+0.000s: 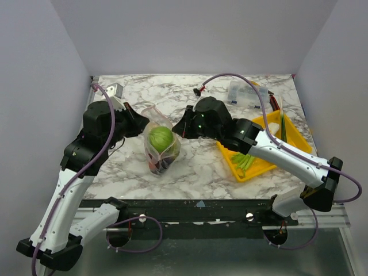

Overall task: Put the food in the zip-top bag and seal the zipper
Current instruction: Adjust the zipper food storage bag at the center of the board.

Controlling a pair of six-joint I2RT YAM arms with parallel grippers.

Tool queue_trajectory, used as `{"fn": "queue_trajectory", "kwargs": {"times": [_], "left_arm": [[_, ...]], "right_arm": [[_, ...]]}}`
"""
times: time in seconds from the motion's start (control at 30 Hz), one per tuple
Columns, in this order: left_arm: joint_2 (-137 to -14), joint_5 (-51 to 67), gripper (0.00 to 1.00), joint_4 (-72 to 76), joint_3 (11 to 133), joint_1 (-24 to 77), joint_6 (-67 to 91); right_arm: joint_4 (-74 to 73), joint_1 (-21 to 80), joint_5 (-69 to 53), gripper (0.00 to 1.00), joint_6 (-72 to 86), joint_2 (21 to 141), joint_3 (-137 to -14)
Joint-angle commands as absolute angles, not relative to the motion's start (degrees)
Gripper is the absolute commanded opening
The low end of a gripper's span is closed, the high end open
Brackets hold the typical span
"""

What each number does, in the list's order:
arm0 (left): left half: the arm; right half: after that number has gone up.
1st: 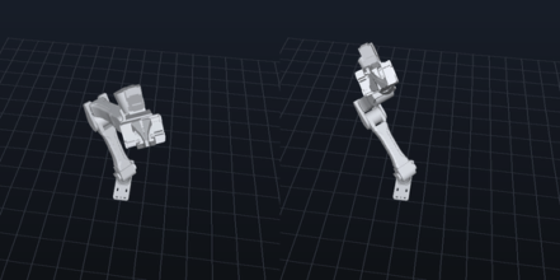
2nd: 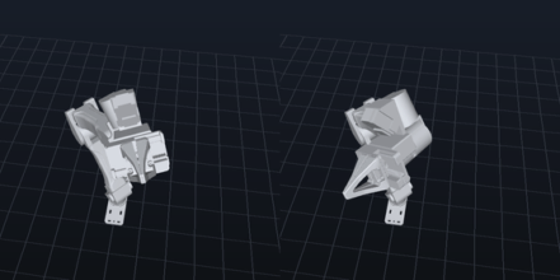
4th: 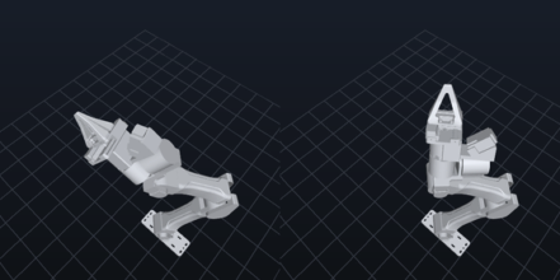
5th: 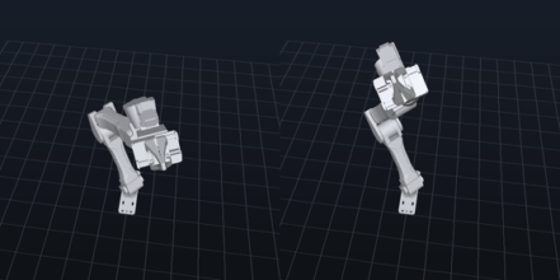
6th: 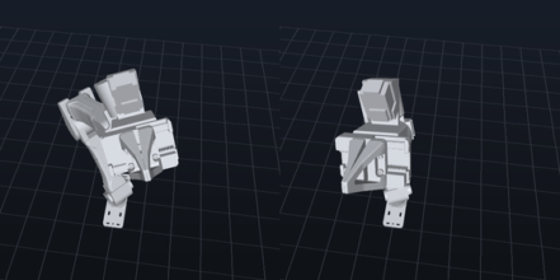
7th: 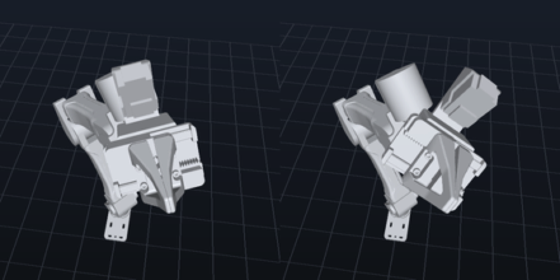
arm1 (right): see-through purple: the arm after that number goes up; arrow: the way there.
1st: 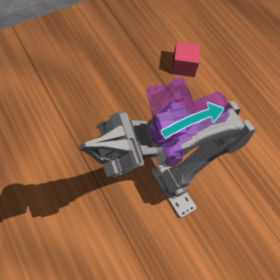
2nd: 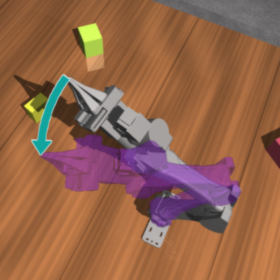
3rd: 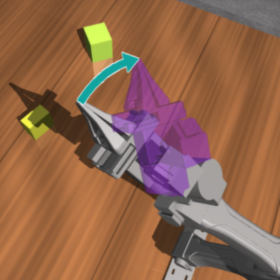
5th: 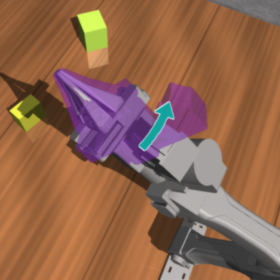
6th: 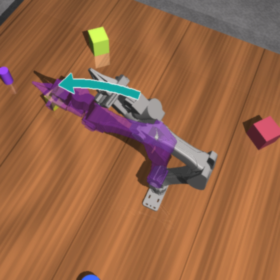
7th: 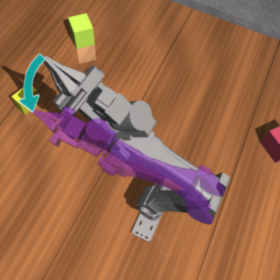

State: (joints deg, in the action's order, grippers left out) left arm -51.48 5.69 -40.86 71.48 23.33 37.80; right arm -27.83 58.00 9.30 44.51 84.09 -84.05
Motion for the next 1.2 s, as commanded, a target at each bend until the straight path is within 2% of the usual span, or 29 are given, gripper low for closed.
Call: {"fn": "queue_trajectory", "kwargs": {"times": [0.0, 0.1, 0.2, 0.43, 0.7, 0.73, 0.8, 0.87, 0.97, 1.07, 1.1, 1.13, 1.17], "left_arm": [[-47.45, -4.50, 0.00, -44.15, 74.97, 22.24, 30.03], [-46.37, -3.90, 0.00, -42.98, 71.50, 22.13, 31.58], [-48.98, -3.60, 0.00, -46.57, 72.10, 21.44, 31.22], [-44.82, -10.12, 0.00, -47.36, 79.69, 19.95, 27.98], [-50.57, 3.50, 0.00, -44.06, 71.60, 19.38, 31.77], [-50.71, 4.46, 0.00, -42.76, 70.61, 19.34, 31.77], [-51.20, 5.59, 0.00, -41.66, 69.81, 19.16, 32.07], [-51.62, 7.18, 0.00, -40.30, 69.14, 19.07, 32.29], [-52.40, 9.41, 0.00, -39.10, 68.82, 19.07, 32.65], [-53.30, 11.38, 0.00, -38.26, 68.91, 19.07, 32.78], [-53.66, 12.20, 0.00, -38.14, 69.06, 19.06, 32.84], [-54.02, 12.87, 0.00, -38.12, 69.16, 19.00, 32.87], [-54.26, 13.71, 0.00, -37.93, 69.17, 18.98, 33.00]], "right_arm": [[-29.29, 57.92, 1.82, 0.00, 43.74, 84.29, -87.47], [-29.54, 57.84, 4.40, 0.00, 42.39, 86.79, -88.45], [-35.06, 57.88, 8.57, 0.00, 39.13, 90.28, -94.66], [-31.85, 57.83, 2.91, 0.00, 37.53, 90.96, -97.26], [-34.04, 57.83, 5.14, 0.01, 36.44, 91.00, -95.52], [-35.13, 57.83, 6.26, 0.07, 35.92, 90.29, -95.30], [-39.34, 57.83, 11.82, 0.29, 35.57, 88.37, -94.69], [-45.16, 57.26, 19.41, 0.36, 35.92, 85.43, -93.21], [-50.05, 51.94, 25.01, 0.57, 37.04, 79.16, -86.06], [-50.38, 41.54, 24.78, 0.61, 35.47, 71.14, -77.46], [-49.96, 37.99, 24.42, 0.66, 34.50, 69.18, -74.67], [-49.16, 33.71, 24.41, 0.73, 33.07, 67.20, -72.20], [-48.55, 30.08, 24.85, 0.85, 32.50, 65.93, -69.33]]}}
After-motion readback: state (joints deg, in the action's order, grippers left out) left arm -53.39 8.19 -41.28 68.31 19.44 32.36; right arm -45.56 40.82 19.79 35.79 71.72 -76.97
